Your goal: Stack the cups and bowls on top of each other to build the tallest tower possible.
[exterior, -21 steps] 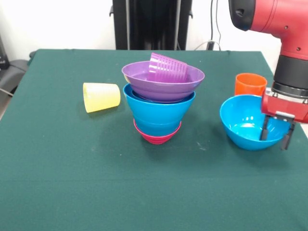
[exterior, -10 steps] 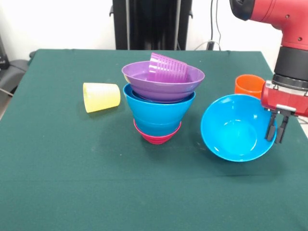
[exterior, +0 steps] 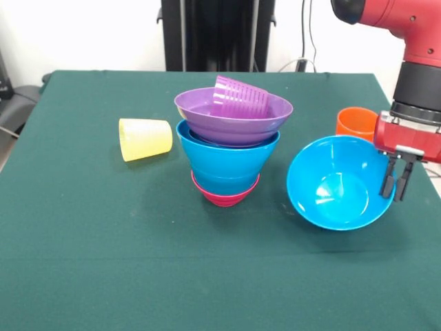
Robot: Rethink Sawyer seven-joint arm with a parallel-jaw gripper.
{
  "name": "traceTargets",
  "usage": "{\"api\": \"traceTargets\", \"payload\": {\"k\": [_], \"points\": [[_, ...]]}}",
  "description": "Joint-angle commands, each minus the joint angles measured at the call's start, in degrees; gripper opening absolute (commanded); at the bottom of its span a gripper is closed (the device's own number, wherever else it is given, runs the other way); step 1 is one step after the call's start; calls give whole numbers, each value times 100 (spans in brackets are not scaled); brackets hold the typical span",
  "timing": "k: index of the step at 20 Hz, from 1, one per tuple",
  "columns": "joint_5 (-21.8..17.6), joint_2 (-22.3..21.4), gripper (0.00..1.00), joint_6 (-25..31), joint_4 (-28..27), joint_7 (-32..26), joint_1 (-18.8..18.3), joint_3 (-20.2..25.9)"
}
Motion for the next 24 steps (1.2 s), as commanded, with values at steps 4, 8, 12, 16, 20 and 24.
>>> {"api": "traceTargets", "payload": {"k": [4, 8, 12, 16, 20, 24], "points": [[-202, -372, 0, 258, 738, 812, 112, 356], [-190, -1068, 0, 527, 1113, 903, 426, -96], [-259, -1820, 0, 971, 1529, 722, 453, -114], [-327, -2369, 0, 1058, 1957, 544, 382, -2], [-402, -2955, 0, 1370, 2320, 375, 359, -6], [-496, -3473, 0, 1812, 2539, 192, 334, -87]]}}
